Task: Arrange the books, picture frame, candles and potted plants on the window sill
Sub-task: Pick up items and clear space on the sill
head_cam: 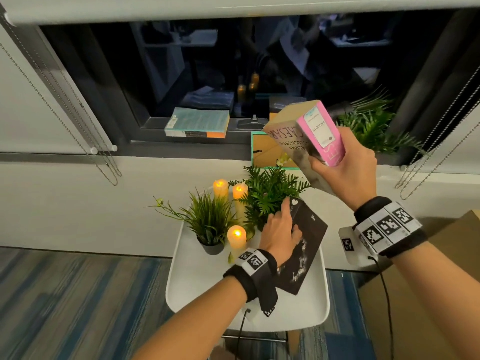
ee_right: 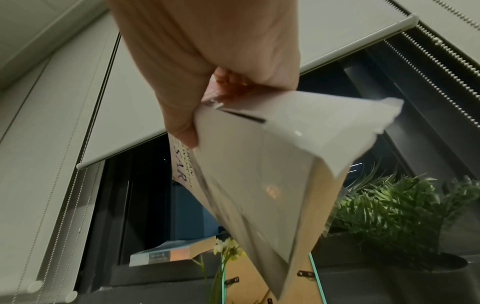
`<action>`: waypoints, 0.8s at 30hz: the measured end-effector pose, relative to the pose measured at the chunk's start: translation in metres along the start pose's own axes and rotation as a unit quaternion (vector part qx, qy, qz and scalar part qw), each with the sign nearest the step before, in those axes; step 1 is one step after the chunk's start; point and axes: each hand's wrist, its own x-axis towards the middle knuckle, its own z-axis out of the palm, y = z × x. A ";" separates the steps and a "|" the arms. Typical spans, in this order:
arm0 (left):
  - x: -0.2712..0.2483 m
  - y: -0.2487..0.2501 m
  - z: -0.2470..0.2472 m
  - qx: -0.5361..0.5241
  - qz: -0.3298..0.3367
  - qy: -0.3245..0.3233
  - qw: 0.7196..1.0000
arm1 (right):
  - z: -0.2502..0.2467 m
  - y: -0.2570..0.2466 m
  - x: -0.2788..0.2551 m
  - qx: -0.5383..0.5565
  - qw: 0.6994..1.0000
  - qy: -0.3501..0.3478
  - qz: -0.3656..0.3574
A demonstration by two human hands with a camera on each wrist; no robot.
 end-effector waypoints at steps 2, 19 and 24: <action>0.005 -0.012 0.014 0.025 -0.006 -0.023 0.999 | 0.003 0.002 -0.001 0.004 1.000 -0.013 -0.006; 0.047 -0.029 0.039 0.105 -0.050 -0.151 0.982 | 0.025 0.012 0.004 0.016 0.996 -0.086 -0.034; 0.047 -0.031 0.035 0.076 -0.025 -0.191 0.978 | 0.028 0.017 0.005 0.005 0.995 -0.095 -0.031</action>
